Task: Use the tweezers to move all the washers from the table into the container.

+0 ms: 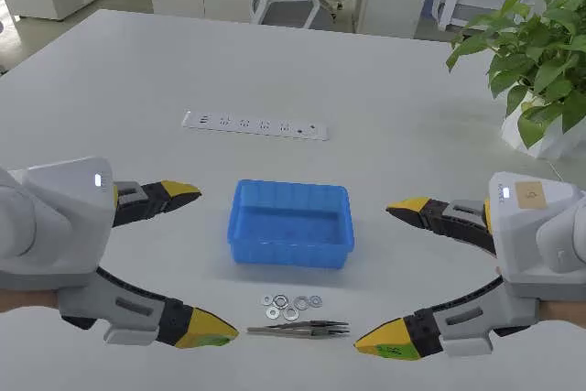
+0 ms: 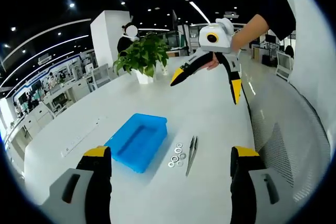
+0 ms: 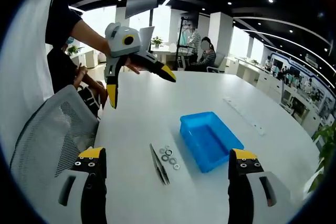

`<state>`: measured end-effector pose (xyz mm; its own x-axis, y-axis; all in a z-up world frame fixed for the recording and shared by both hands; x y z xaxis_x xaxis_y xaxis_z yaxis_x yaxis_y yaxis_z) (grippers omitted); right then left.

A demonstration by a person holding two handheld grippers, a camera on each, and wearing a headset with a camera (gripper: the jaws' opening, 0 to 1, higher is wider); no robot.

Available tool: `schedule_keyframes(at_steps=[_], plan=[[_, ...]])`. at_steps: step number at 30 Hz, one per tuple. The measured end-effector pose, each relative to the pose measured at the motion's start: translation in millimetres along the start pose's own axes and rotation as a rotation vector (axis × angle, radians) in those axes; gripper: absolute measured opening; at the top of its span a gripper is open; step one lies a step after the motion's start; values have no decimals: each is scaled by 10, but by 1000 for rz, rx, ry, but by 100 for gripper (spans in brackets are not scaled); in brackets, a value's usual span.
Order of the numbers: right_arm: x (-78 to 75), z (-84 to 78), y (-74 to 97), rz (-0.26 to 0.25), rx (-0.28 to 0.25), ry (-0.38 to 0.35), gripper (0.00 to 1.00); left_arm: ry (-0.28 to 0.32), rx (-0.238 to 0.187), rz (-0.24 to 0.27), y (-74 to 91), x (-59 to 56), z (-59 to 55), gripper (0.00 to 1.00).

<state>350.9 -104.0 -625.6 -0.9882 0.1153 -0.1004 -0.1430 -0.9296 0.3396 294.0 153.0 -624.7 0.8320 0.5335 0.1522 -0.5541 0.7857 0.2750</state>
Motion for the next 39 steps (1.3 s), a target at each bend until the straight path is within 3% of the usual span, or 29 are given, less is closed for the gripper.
schedule_keyframes(at_steps=[10,18,39], plan=[[0,-34,26,-17,25,10,97,6,-14,14,-21,15,7,100],[-25,-23,41,-44,15,-3,92,5,-17,9,-20,-8,24,100],[-17,-86,42,-37,47,-15,90,9,-13,-2,-99,-28,-23,100]])
Point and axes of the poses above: the centre of the closed fingertips' face, and the gripper's own axes: y roughly backward along the fingers, x roughly to its left, z roughly out of its top, the point moved 9 cm from there along y, roughly backward along the fingers, and after that the axes turned 11 degrees about -x, right-handed, at the moved point
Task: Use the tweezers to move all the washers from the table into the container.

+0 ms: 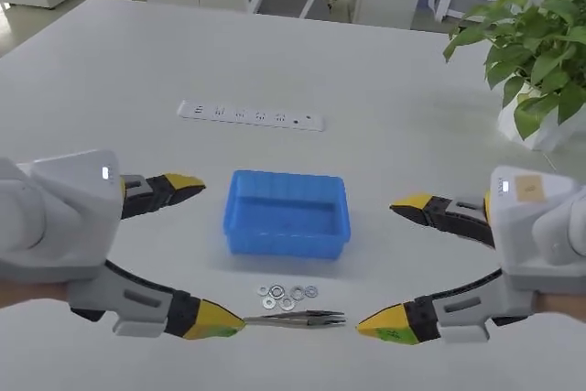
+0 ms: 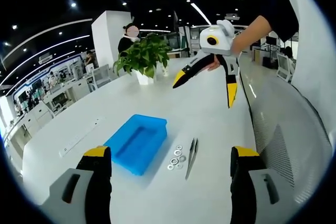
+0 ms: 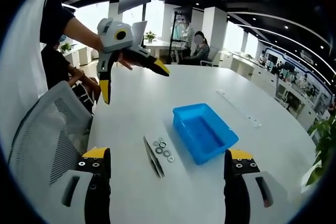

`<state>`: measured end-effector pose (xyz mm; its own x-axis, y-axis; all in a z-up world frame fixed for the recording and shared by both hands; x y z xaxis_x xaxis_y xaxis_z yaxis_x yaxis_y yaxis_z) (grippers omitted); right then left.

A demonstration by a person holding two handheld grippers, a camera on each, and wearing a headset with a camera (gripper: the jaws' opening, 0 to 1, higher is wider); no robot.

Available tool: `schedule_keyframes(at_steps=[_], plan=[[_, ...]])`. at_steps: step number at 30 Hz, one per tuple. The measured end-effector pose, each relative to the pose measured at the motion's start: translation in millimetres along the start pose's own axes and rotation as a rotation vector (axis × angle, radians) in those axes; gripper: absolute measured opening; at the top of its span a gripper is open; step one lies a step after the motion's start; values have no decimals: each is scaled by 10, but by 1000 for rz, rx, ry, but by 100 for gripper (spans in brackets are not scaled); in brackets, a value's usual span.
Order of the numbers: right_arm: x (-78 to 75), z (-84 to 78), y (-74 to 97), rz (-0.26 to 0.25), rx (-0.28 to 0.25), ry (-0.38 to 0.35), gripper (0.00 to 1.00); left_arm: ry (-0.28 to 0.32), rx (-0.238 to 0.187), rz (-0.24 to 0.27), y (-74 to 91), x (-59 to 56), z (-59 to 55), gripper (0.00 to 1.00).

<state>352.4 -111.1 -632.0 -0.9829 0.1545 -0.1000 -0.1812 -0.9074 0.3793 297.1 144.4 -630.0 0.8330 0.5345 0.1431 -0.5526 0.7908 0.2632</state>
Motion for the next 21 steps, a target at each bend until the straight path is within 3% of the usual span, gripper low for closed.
schedule_keyframes(at_steps=[10,21], plan=[[24,-76,-52,26,29,1,88,-32,38,-3,-36,-10,-89,100],[83,-210,-107,55,67,-31,80,7,59,-19,-115,-82,-235,99]])
Point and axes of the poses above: the centre of the closed fingertips' face, and the gripper's own axes: y roughly backward along the fingers, x roughly to its left, z roughly out of its top, the point moved 9 cm from there along y, roughly backward along the fingers, and after that the axes turned 11 degrees about -x, right-handed, at the moved point
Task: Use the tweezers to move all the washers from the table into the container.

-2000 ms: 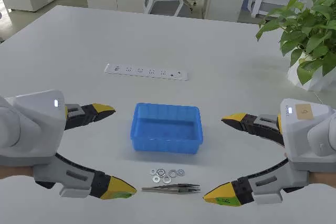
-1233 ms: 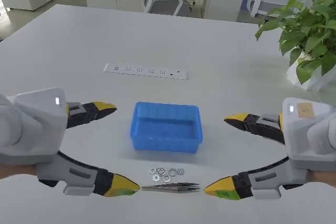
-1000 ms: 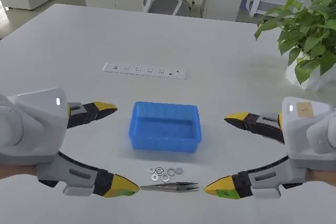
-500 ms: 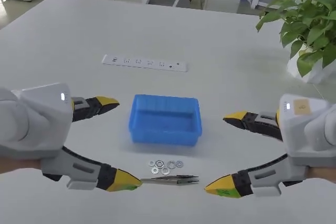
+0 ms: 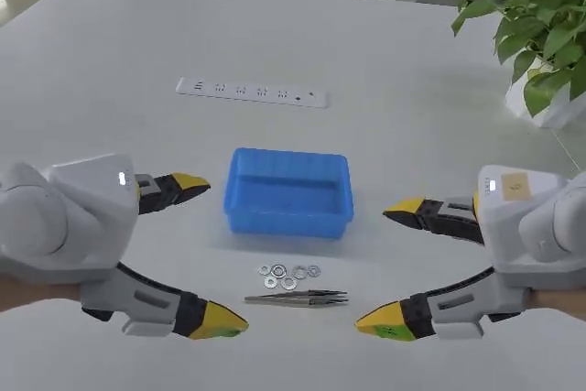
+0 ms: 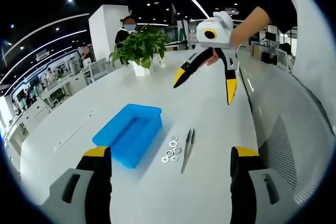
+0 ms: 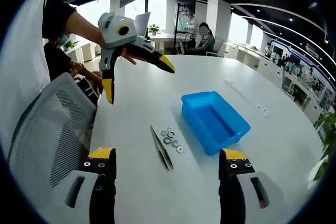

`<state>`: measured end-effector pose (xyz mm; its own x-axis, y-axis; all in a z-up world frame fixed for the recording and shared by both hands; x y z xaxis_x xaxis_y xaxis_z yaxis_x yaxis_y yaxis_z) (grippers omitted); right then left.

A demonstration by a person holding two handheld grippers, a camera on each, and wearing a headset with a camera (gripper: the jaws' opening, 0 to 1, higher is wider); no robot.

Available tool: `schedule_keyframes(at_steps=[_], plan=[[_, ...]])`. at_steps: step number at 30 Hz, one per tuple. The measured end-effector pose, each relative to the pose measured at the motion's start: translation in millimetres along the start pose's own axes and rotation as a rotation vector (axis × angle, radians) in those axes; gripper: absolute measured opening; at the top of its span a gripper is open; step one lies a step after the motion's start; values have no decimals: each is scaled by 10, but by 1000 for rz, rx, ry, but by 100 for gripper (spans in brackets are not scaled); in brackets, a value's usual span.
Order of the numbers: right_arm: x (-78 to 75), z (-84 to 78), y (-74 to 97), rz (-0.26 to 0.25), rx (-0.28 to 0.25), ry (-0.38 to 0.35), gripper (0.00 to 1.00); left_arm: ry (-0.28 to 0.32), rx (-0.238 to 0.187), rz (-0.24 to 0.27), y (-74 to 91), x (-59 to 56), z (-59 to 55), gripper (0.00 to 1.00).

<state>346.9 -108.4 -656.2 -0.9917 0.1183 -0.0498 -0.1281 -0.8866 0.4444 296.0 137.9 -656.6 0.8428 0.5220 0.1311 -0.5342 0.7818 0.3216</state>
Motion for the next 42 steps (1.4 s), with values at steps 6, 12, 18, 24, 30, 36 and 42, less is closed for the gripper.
schedule_keyframes(at_steps=[6,12,18,24,30,36,42], plan=[[-8,-64,-23,3,9,-18,78,9,12,-12,-44,0,-67,98],[-23,-145,-71,15,46,-18,72,22,35,0,-95,4,-158,85],[-44,-173,-166,21,50,-33,68,34,101,-67,-170,-62,-296,76],[-16,-213,-310,58,73,-20,63,44,170,-84,-254,-73,-468,62],[18,-294,-442,98,109,5,55,50,164,-87,-335,-52,-500,55],[3,-370,-576,143,163,26,47,55,185,-128,-442,-71,-562,51],[-43,-346,-703,177,180,24,32,44,201,-184,-526,-128,-591,37]])
Point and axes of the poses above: the centre of the closed fingertips' face, and the gripper's own axes: y roughly backward along the fingers, x roughly to its left, z roughly out of its top, the point moved 9 cm from there along y, roughly backward along the fingers, and after that the axes turned 11 degrees about -x, right-handed, at the moved point
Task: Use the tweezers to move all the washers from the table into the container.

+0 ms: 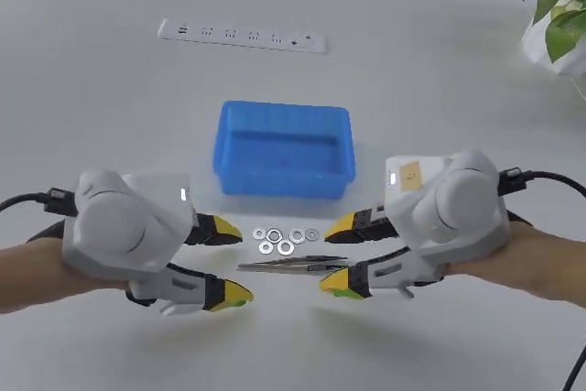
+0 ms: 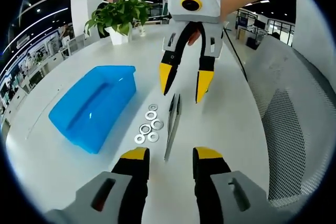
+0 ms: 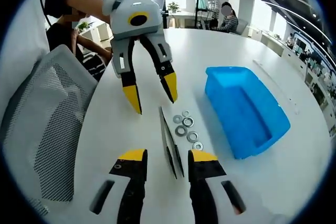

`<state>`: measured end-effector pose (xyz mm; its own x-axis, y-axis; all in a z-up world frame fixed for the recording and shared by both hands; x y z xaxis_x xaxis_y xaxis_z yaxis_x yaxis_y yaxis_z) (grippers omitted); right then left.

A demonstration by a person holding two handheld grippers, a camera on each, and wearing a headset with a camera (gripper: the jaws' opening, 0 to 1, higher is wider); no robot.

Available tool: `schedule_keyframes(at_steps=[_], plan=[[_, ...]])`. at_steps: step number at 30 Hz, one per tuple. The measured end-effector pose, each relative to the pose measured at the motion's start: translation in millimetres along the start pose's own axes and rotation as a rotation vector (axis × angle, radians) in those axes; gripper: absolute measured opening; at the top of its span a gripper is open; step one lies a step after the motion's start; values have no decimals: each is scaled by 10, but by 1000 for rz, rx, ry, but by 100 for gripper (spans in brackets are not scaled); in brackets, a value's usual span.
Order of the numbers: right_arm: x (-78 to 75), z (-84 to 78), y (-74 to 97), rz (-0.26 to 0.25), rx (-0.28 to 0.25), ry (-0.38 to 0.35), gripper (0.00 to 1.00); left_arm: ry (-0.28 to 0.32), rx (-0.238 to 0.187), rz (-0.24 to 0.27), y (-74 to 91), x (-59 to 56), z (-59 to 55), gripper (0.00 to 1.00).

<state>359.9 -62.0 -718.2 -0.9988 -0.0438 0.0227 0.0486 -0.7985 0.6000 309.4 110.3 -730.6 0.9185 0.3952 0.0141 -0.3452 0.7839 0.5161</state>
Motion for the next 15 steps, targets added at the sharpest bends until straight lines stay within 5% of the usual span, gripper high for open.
schedule_keyframes(at_steps=[8,15], plan=[[-22,-85,-182,75,110,59,27,-13,48,-32,-74,39,-67,32],[-53,-35,-235,95,138,112,20,2,33,-30,-137,90,-31,24]])
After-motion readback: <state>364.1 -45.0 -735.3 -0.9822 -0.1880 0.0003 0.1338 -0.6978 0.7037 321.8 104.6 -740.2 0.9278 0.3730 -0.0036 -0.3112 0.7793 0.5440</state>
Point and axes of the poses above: the centre of the closed fingertips' face, and the gripper's own axes: y roughly backward along the fingers, x roughly to its left, z roughly out of its top, the point moved 9 cm from there along y, roughly backward along the fingers, and after that the axes turned 11 degrees about -x, right-handed, at the moved point
